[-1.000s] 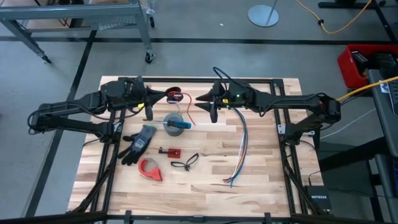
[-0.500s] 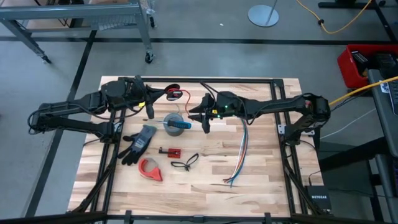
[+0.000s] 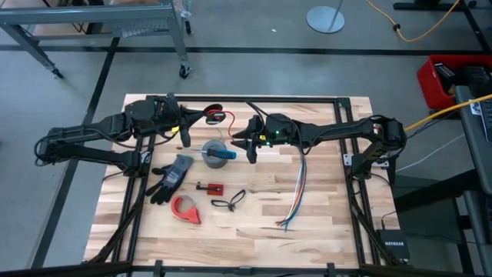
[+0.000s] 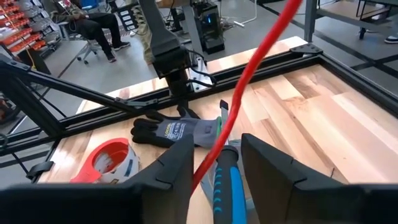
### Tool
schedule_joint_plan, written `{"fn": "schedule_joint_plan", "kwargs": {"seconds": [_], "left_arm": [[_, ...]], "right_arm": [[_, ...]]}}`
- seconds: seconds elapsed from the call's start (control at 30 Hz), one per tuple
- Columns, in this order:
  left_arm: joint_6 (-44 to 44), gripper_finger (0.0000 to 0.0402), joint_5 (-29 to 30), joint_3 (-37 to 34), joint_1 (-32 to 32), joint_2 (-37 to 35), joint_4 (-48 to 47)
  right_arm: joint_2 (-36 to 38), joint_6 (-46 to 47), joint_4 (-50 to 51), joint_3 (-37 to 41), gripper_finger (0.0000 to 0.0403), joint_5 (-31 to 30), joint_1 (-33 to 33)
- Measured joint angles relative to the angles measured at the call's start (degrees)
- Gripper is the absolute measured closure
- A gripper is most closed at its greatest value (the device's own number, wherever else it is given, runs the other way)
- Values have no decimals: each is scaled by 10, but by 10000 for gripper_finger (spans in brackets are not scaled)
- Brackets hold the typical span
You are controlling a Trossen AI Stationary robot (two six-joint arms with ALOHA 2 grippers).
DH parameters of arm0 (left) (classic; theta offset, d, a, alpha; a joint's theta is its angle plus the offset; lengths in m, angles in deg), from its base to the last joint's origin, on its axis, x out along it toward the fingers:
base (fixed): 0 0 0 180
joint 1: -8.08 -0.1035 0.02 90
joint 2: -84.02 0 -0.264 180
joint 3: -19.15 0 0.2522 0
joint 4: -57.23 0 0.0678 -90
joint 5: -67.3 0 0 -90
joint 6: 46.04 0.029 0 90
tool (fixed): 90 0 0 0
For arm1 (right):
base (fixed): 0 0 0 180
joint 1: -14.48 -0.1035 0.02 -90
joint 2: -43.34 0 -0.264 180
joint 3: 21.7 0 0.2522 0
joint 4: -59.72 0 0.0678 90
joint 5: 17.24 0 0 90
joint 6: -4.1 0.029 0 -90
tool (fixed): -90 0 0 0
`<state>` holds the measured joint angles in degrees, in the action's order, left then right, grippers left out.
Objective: Coil cords
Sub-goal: Coil the red wire into the black spool
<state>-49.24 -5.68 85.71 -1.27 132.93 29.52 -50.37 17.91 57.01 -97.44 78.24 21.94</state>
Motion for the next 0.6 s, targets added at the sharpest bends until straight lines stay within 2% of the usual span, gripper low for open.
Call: {"fn": "schedule_joint_plan", "kwargs": {"seconds": [0.1,0.27,0.3,0.43,0.6], "left_arm": [[0,401,0,0,0,0,0],[-1,401,0,0,0,2,7],[-5,401,0,0,0,3,12],[-12,401,0,0,0,10,20],[-13,401,0,0,4,31,49]], "right_arm": [[0,1,2,0,289,0,0],[0,1,-1,0,382,0,0],[-2,-1,-5,0,389,0,0],[-11,25,-31,0,381,0,0],[-27,29,-54,0,395,-6,-5]]}}
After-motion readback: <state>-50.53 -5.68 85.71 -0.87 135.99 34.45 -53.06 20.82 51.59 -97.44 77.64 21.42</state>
